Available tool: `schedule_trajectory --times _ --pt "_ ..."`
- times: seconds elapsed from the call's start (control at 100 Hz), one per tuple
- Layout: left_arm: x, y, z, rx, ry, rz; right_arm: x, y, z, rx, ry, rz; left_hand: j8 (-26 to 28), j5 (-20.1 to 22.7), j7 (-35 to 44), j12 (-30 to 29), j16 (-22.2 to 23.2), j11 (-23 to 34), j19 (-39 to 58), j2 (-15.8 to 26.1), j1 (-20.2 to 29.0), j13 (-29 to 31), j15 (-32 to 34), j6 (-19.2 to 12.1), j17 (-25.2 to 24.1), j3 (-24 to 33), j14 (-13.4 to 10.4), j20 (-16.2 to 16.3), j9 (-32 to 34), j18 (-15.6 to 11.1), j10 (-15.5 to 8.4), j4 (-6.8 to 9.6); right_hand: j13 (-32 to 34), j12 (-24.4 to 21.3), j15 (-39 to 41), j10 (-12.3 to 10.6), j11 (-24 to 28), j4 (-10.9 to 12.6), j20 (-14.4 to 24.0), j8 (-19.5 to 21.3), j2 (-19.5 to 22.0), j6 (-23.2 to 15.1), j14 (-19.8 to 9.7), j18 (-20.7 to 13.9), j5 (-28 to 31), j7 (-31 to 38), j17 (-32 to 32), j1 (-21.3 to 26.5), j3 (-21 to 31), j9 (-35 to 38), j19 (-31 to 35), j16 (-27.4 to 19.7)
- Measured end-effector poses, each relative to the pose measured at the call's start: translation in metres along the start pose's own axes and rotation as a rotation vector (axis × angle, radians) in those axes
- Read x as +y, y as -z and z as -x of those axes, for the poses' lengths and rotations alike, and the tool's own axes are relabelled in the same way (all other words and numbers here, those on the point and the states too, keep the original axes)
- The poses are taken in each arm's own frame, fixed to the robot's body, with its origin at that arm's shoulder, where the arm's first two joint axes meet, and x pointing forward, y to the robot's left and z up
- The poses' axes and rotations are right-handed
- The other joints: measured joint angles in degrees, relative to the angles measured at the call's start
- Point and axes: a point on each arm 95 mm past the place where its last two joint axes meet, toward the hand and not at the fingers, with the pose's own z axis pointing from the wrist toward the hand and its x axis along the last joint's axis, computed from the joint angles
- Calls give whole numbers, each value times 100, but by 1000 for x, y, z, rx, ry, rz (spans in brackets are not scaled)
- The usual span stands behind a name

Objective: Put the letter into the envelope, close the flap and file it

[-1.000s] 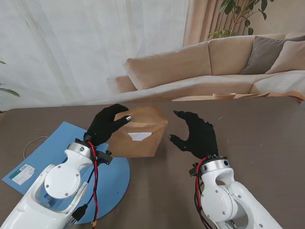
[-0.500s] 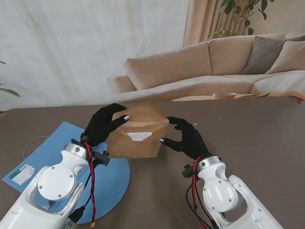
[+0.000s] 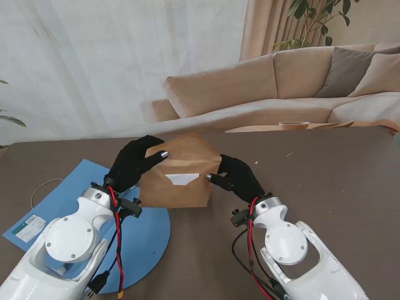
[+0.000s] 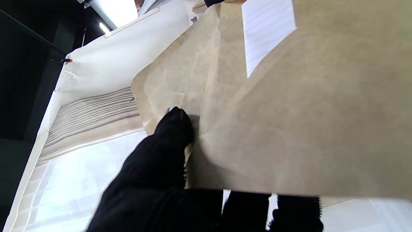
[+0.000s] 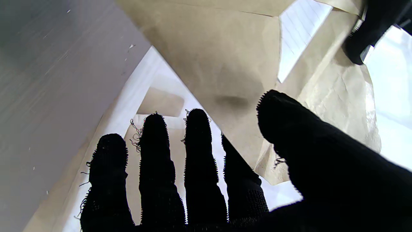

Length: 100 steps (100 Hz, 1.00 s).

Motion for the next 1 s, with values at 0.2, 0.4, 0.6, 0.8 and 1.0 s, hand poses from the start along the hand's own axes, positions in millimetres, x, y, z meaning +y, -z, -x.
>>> schedule_trajectory --times 0.2,0.4,0.6,0.8,1.0 --pt "0 0 0 -1 -3 -1 -4 -3 -3 2 -60 -22 0 0 0 1 1 1 0 4 0 0 -47 0 0 0 0 0 0 0 0 0 294 105 204 -38 -4 -106 2 -518 8 -435 0 4 894 1365 116 642 -19 652 137 83" --pt "-1 0 3 -5 -17 -6 -5 -4 -5 -5 -139 -12 -57 -40 0 -14 1 -146 -151 50 0 -100 -260 0 -62 0 0 0 -4 -44 0 0 1166 252 936 234 136 -152 159 372 158 -416 138 56 977 1547 822 869 36 1397 873 301" --pt "-1 1 8 -12 -41 -3 -4 -4 -8 -43 -196 13 -928 -40 -15 -313 -430 -1160 -726 51 0 -550 -1103 -138 -283 131 1 -212 -231 -217 2 0 1780 1151 3032 555 1615 -129 673 977 213 -210 293 234 880 1594 1547 968 67 1631 2211 1109" --pt "-2 1 12 -12 -74 17 -1 -2 -10 -69 -191 55 -1675 251 -582 -2 -638 -2389 -1026 -11 9 -1308 -1775 -489 -600 557 -212 -240 -635 -506 -54 0 2085 1538 3839 720 2167 -111 866 992 212 22 293 248 880 1676 1911 971 135 1793 2669 1382" --pt "-7 4 14 -12 -110 106 4 1 -14 -84 -179 104 -2131 47 -1072 -878 -1086 -2610 -1602 -19 -12 -1814 -2504 -857 -885 489 -518 -286 -1778 -651 -285 91 2156 1663 4053 755 2268 -157 892 992 206 33 291 304 880 1741 2027 971 135 1833 2729 1459"
